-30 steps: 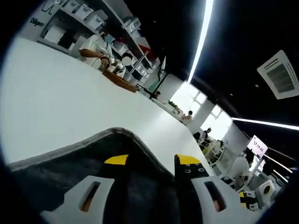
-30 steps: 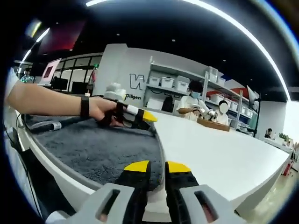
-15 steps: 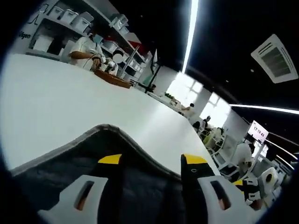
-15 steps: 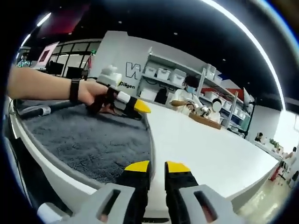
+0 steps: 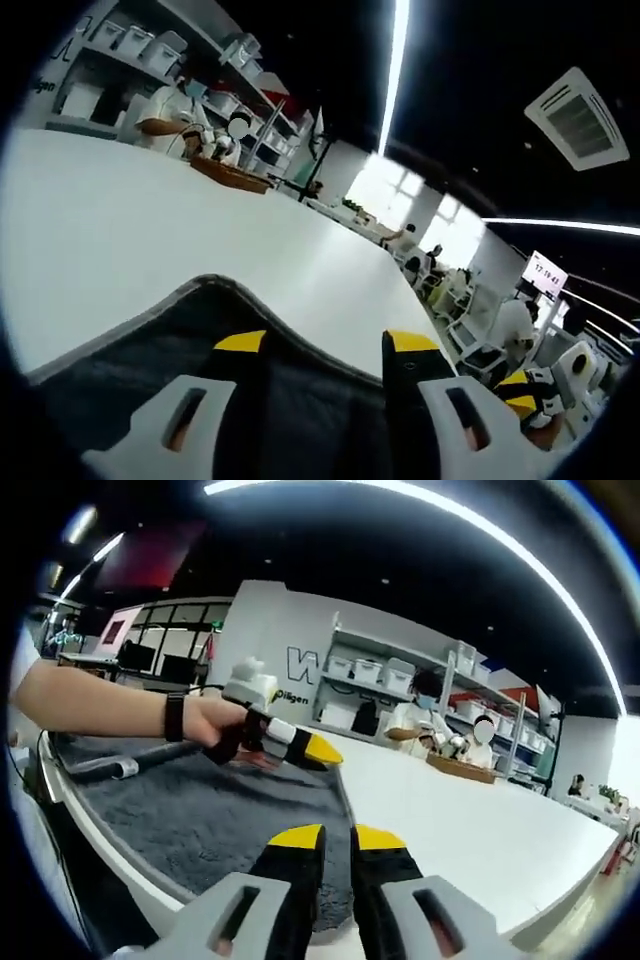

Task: Open the folded towel by lifting each exposed corner and separating the folded layers until the towel lies flat within the target outline without major curled edges

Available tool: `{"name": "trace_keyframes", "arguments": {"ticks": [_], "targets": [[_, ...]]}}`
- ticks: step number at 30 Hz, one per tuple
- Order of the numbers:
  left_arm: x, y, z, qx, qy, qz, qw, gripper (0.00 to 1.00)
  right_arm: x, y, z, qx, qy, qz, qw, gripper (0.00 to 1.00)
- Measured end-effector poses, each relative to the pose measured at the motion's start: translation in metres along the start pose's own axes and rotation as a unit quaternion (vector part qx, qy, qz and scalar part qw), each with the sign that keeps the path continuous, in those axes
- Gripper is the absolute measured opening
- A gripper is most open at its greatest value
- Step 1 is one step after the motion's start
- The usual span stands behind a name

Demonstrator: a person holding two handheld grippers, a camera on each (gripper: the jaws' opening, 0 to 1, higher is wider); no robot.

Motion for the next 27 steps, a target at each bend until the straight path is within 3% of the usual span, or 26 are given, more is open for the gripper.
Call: {"name": "trace_keyframes", "arguments": {"ticks": [13,27], "targets": [[-0.027,0.001,-0.01,-0.001,0.014,0.003,0.9999,0.43,0.009,0.007,-0.027,0.001,0.045,0.005,0.999,0.05],[-0.054,0.011,0.016,0.023,0.0,0.018,0.9996,0.43,0.016,0.031,-0.037,0.01,0.07,0.033,0.9969,0.04]]}}
Point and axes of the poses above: the point that each gripper's makers call its tool centre point, and the gripper's own axes: x roughly forward along the fingers, z roughly to its right, y roughly out of its top, the point moved 4 cm from there along -x, roughly backward along the fingers, and after that the axes turned 4 degrees about x, right-handed, at the moved point
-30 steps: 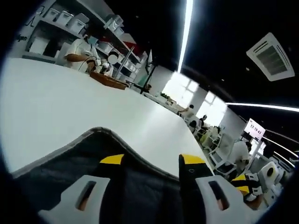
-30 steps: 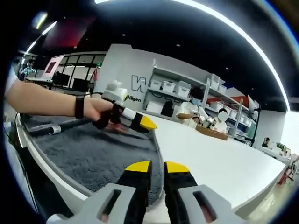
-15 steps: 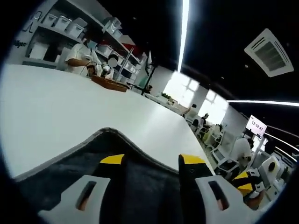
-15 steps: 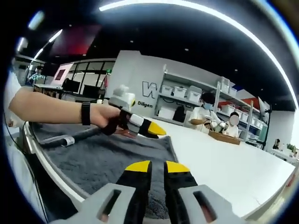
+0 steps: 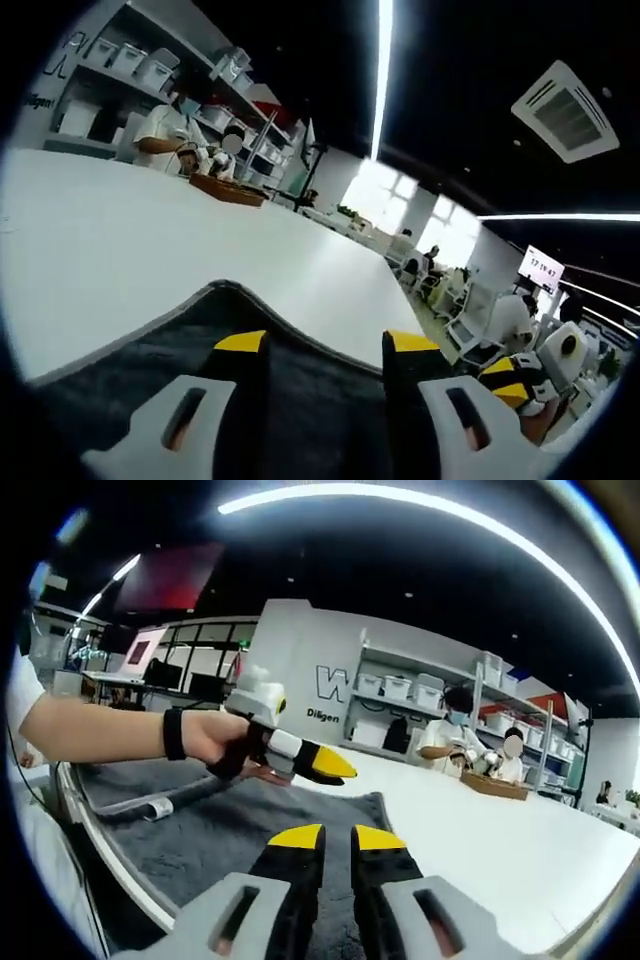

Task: Open the folded towel by lifting each exposed corner and separating the folded layers until the towel lies flat within the target outline without major curled edges

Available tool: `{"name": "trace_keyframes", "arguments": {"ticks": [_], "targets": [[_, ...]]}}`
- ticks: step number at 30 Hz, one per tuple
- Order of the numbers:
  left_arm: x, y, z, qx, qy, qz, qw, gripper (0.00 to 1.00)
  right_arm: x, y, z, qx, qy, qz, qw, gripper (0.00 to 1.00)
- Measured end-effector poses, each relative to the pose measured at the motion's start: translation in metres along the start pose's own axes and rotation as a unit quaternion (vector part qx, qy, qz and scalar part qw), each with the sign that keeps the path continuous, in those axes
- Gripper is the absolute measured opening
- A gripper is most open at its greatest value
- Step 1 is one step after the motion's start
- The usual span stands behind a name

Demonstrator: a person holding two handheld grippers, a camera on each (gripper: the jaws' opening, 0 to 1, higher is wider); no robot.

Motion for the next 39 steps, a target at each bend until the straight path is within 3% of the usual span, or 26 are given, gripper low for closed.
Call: {"name": "trace_keyframes", "arguments": {"ticks": [17,27,39], "targets": [[-0.038,0.013,0.043,0.056,-0.029,0.023,0.9977,0.44,0.012,0.032,-0.02,0.004,0.024,0.029,0.9993,0.05],[-0.068,0.018,0.05,0.068,-0.03,0.046,0.9962,0.44,0.022,0.038,-0.026,0.005,0.033,0.024,0.9992,0.05],[-0.093,0.005,0.047,0.071,-0.01,0.049,0.9962,0.44,0.037,0.055,-0.047,0.012,0.071,0.035,0.9968,0.08]]}}
Point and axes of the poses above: the point that each gripper's makers call its tool centre point, and the gripper's own axes: x roughly forward along the fingers, z roughly to its right, y roughly out of its top, the point moved 4 cm from there along -x, roughly backward along the fingers, and after that the axes turned 4 degrees about x, right-handed, at the moved point
